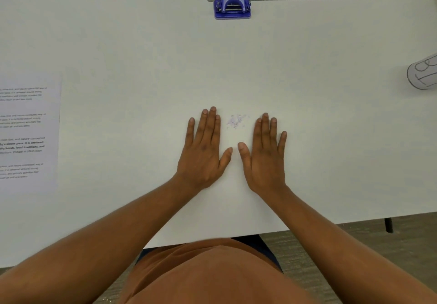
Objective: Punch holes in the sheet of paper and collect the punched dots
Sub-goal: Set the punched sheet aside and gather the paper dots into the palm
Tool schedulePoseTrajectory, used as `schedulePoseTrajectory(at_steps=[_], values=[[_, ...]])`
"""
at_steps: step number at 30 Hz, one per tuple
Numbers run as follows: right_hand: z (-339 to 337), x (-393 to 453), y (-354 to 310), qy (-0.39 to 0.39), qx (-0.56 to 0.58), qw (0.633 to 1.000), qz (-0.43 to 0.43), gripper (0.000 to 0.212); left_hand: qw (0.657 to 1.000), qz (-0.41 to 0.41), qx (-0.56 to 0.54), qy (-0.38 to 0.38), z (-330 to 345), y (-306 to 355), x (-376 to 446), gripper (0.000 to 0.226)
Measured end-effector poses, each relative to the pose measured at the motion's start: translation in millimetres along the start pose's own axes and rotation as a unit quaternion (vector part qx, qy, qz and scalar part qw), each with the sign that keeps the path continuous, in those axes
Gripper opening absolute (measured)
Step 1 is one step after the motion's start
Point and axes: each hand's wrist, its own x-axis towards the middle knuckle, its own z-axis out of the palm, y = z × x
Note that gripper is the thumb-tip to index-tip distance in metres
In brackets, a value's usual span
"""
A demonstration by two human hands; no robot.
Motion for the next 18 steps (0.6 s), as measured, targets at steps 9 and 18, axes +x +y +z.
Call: schedulePoseTrajectory(at_steps=[9, 18], values=[[-11.2, 21.2, -5.9, 0.031, 0.161, 0.983, -0.080, 0.057, 0.999, 0.023, -0.029, -0.007, -16.1, 10.3, 24.5, 0.072], [-24.3, 48.7, -16.9, 0.004, 0.059, 0.986, -0.157, 0.051, 0.541, -0.250, -0.801, 0.049, -59.8, -6.5, 22.8, 0.054]])
